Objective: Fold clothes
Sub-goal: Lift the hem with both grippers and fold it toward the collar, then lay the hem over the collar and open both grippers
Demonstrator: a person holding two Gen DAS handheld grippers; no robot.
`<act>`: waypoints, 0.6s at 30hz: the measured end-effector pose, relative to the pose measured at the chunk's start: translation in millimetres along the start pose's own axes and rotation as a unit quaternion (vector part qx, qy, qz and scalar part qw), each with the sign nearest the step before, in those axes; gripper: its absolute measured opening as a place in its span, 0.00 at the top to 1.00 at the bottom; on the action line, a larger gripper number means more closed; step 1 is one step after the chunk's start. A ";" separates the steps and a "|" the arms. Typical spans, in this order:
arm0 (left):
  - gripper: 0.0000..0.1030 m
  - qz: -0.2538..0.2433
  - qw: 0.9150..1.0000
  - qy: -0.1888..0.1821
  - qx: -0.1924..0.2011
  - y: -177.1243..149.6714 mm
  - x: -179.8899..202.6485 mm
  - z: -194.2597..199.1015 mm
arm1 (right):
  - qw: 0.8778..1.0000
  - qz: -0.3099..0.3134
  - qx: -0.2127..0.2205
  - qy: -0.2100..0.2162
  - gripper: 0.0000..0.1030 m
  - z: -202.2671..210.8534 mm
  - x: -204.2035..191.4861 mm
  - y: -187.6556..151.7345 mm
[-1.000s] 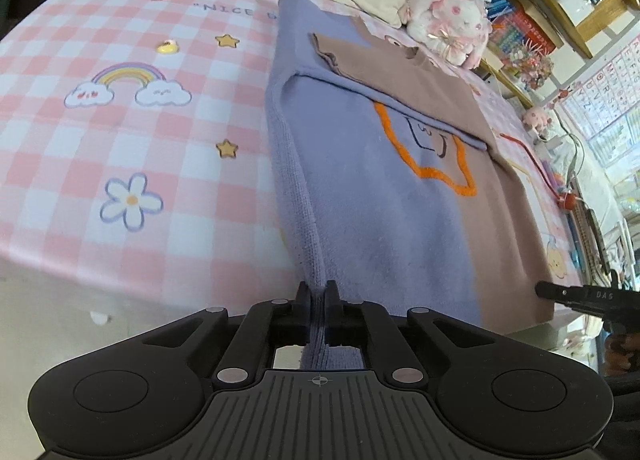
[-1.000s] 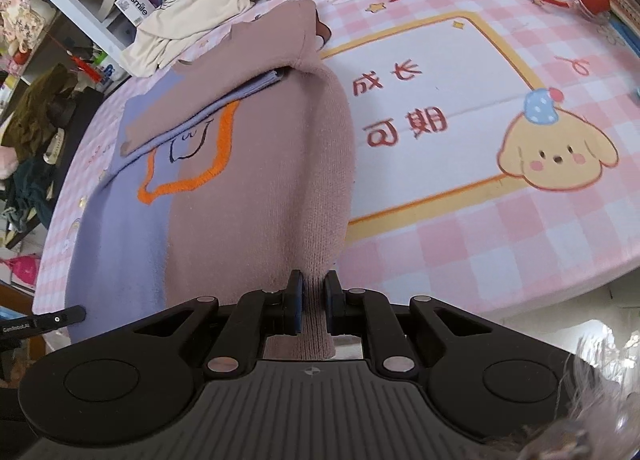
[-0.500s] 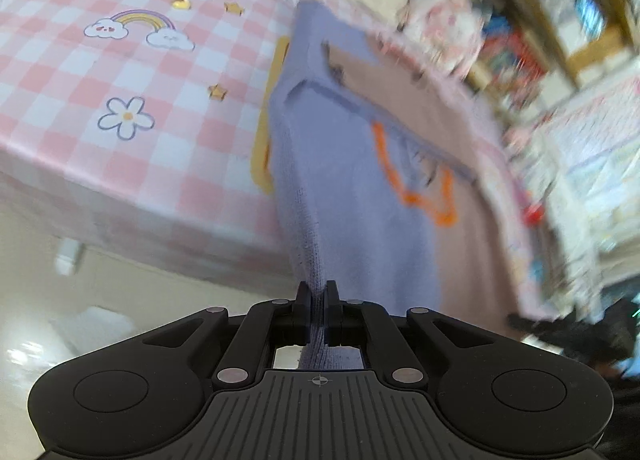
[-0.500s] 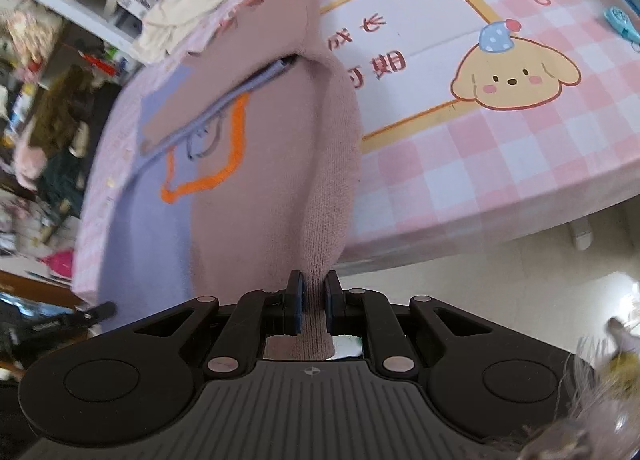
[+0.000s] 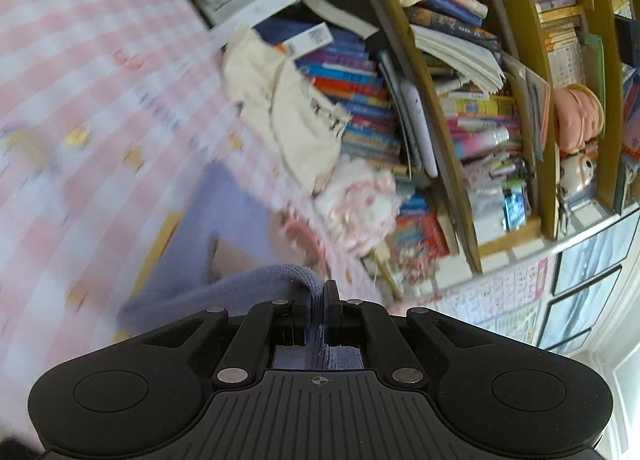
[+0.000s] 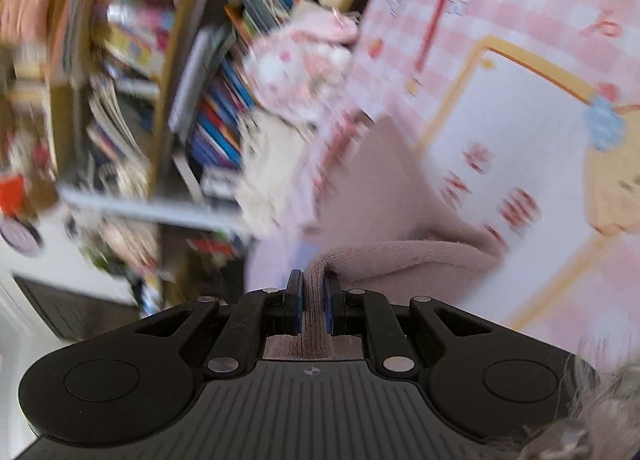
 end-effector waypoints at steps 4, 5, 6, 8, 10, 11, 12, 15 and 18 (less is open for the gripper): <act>0.96 -0.002 1.000 0.011 -0.003 36.9 -1.1 -26.5 | 1.000 -0.008 0.026 0.001 0.90 -26.8 -8.5 36.5; 0.96 -0.001 1.000 0.016 -0.006 44.9 -3.2 -33.7 | 0.999 -0.012 0.030 -0.003 0.90 -33.2 -8.2 44.2; 0.96 0.004 1.000 0.021 -0.012 51.6 -6.6 -41.5 | 0.999 -0.015 0.032 -0.008 0.90 -39.8 -7.2 50.6; 0.96 0.013 0.999 0.036 -0.024 59.9 -16.4 -51.5 | 0.999 -0.017 0.034 -0.024 0.90 -53.5 -3.5 60.9; 0.96 0.013 0.998 0.052 -0.036 65.9 -23.1 -64.2 | 0.998 -0.021 0.035 -0.040 0.90 -67.0 1.6 68.9; 0.96 0.012 0.997 0.060 -0.041 68.1 -26.3 -69.9 | 0.998 -0.025 0.035 -0.046 0.90 -72.7 4.2 71.6; 0.96 0.009 0.996 0.071 -0.048 69.8 -29.5 -75.7 | 0.998 -0.028 0.035 -0.052 0.90 -77.6 7.0 73.5; 0.92 0.008 0.991 0.109 -0.071 73.4 -40.0 -90.0 | 0.996 -0.031 0.037 -0.078 0.83 -89.8 14.8 78.0; 0.72 -0.004 0.981 0.164 -0.100 75.8 -46.4 -97.9 | 0.992 0.017 0.058 -0.110 0.46 -90.5 6.7 82.3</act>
Point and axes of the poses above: each gripper's, at about its wrist camera, not at the fingertips, and z roughly against the way its jaws point, x to its right, y to its top, the point moved 6 cm from there along -z, roughly the way its jaws point, and after that the axes turned 12 degrees about -x, right-handed, at the moved point
